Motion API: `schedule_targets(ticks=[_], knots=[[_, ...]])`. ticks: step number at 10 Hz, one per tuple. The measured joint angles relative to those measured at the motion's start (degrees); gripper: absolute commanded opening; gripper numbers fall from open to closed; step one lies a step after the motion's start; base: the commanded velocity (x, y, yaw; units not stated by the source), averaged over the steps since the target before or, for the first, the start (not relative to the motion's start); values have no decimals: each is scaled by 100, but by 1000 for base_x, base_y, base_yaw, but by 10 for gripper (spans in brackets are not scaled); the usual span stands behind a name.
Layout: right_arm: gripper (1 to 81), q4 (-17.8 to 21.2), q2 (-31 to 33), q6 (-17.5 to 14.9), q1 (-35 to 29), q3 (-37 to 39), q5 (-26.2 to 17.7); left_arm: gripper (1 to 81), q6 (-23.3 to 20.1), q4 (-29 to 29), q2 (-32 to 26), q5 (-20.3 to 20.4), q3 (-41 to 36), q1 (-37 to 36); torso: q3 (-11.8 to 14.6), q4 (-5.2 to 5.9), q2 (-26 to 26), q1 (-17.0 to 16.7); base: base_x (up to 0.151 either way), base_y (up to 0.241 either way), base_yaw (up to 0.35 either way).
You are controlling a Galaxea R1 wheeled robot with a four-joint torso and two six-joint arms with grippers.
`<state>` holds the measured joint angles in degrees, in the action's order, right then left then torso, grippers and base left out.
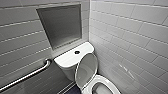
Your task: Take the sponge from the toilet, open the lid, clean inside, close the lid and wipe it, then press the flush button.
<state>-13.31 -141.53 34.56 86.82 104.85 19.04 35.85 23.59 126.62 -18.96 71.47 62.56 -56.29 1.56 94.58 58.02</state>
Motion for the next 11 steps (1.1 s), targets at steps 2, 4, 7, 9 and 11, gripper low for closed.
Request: schedule_targets(ticks=[2, 4, 7, 9, 11], knots=[[10, -2, 88, -2, -77, -89, 6, 811, -1072, -553, 2, -135, 239, 138, 0, 0, 0, 0, 0, 0, 0], [10, -2, 212, 0, -132, -276, 0, 811, -1954, -1574, 91, 27, 642, 232, 0, 0, 0, 0, 0, 0, 0], [10, -2, 532, 0, -416, -877, -30, 811, -2448, -2183, 444, 302, 1268, 491, 0, 0, 0, 0, 0, 0, 0], [10, -24, 925, -2, -669, -1438, -63, 811, -2531, -2192, 719, 358, 1690, 827, 2, 0, 0, 0, 0, 0, 0], [10, -29, 1474, 2, -811, -1703, -63, 811, -2553, -2072, 844, 796, 1854, 1123, 2, 0, 0, 0, 0, 0, 0]])
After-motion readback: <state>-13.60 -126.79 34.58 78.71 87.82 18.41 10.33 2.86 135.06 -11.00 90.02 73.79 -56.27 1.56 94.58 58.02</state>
